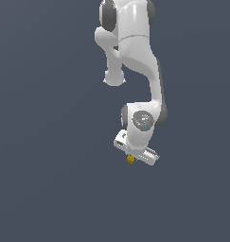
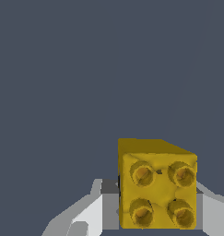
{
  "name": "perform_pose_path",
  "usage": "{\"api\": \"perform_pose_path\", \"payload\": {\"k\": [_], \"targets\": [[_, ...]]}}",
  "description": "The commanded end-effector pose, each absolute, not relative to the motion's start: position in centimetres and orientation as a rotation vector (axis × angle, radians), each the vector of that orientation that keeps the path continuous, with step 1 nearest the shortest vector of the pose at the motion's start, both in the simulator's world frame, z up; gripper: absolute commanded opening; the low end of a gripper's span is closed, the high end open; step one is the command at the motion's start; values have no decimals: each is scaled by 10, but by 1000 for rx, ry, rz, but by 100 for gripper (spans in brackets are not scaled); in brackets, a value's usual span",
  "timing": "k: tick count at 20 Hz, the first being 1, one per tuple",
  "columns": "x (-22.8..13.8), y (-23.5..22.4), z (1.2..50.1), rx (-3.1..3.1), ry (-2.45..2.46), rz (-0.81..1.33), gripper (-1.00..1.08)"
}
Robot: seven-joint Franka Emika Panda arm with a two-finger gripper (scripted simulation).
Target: Pick up the object and move it to a goal position.
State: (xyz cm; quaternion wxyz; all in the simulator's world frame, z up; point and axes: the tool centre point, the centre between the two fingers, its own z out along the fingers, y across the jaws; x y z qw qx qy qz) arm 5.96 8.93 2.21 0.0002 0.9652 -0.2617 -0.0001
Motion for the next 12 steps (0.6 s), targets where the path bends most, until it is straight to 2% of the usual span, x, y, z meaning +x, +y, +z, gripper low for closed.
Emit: {"api": "perform_pose_path", "payload": {"k": [1, 12], "targets": [[60, 90, 22, 3032, -821, 0, -100], [59, 88, 26, 3032, -821, -1, -100]]}}
